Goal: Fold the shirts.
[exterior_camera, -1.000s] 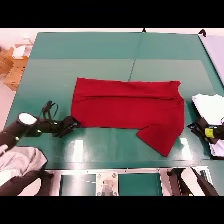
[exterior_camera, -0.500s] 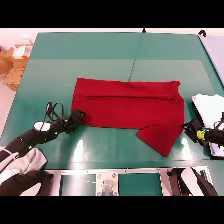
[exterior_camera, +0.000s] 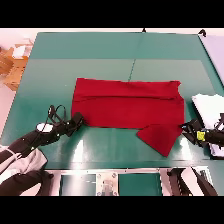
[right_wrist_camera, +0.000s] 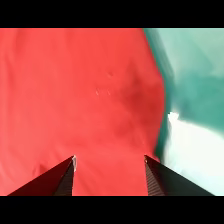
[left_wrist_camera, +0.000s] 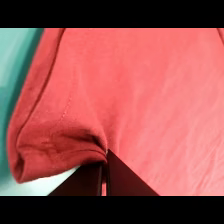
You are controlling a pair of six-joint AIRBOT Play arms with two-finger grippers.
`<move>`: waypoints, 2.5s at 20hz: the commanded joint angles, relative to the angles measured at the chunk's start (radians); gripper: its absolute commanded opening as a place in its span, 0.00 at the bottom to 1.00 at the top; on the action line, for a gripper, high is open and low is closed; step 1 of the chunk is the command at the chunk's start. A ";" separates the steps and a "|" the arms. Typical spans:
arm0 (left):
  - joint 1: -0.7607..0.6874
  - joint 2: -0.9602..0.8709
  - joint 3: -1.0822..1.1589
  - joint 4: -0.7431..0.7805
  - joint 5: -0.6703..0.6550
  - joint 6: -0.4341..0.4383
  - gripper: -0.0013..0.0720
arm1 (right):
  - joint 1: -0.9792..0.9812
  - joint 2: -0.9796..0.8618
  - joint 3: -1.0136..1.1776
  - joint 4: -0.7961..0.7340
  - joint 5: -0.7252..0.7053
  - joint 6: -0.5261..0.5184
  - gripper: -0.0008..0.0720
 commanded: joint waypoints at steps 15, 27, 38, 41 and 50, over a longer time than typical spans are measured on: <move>-0.001 0.000 0.001 -0.004 0.010 0.034 0.05 | -0.042 -0.274 -0.085 0.127 -0.048 -0.196 0.53; 0.000 0.247 0.019 0.413 -0.164 -0.138 0.04 | -0.039 -0.066 -0.006 0.018 0.158 -0.002 0.03; 0.000 0.420 0.114 1.120 -0.488 -0.647 0.04 | 0.138 0.018 0.156 -0.224 0.282 0.216 0.03; 0.000 0.416 0.165 1.169 -0.472 -0.646 0.04 | 0.162 0.016 0.287 -0.114 0.253 0.216 0.03; 0.079 -0.079 0.604 1.170 -0.462 -0.478 0.04 | 0.350 -0.340 0.559 -0.003 -0.004 0.212 0.03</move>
